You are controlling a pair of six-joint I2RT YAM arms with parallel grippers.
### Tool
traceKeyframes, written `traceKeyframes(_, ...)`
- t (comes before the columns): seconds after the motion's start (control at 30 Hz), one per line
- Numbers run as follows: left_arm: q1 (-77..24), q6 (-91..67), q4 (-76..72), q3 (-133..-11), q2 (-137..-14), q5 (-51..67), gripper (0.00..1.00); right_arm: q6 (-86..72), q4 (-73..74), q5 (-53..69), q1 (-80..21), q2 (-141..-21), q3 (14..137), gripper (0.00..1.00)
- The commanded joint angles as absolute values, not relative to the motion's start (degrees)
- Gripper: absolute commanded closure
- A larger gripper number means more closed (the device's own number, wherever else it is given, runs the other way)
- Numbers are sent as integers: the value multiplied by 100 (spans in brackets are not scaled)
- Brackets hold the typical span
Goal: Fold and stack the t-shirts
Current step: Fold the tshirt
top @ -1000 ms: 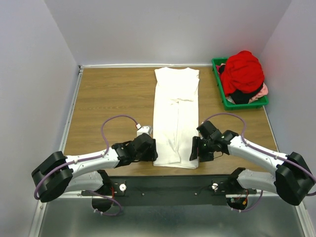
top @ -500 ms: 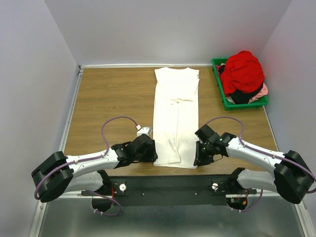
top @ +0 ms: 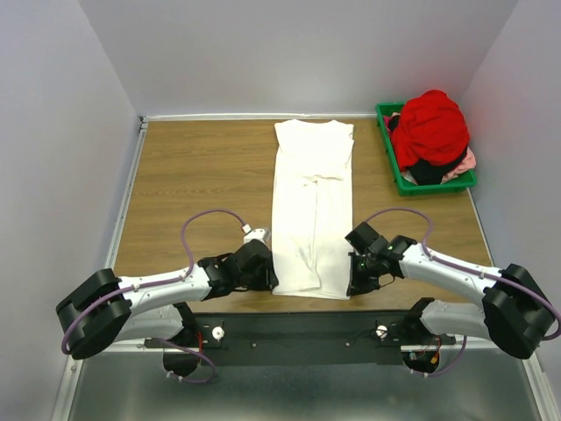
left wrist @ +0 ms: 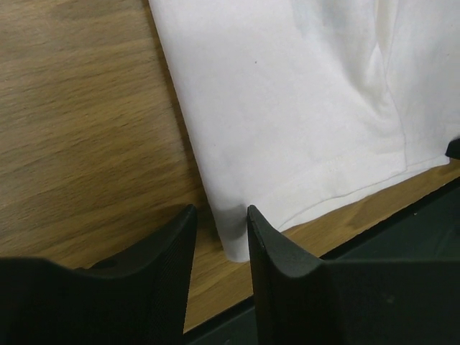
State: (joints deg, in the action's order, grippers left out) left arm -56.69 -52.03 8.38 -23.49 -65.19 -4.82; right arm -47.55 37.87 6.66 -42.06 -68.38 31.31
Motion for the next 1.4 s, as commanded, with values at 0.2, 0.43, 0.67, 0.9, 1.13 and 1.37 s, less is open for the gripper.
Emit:
traceKeyframes(0.2, -5783, -5414, 870, -2048, -6381, -158, 68, -4728, 3771, 457, -4254, -6970, 3111, 88)
traceKeyframes(0.43, -5801, -5484, 607, -1960, -6345, -70, 81, -4720, 3718, 431, -4254, -6970, 3111, 92)
traceKeyframes(0.67, -5810, -5555, 483, -1890, -6258, -26, 100, -4755, 3727, 474, -4245, -6812, 3155, 100)
traceKeyframes(0.9, -5810, -5678, 835, -2083, -5678, -508, 100, -4931, 3893, 308, -4254, -6276, 3436, 100)
traceKeyframes(1.13, -5775, -5862, 519, -2311, -5546, -1107, 100, -4922, 3973, -500, -4245, -6310, 3867, 100)
traceKeyframes(1.37, -5467, -5660, -243, -2426, -5949, -1397, 100, -4711, 3807, -1756, -4245, -6785, 4403, 100)
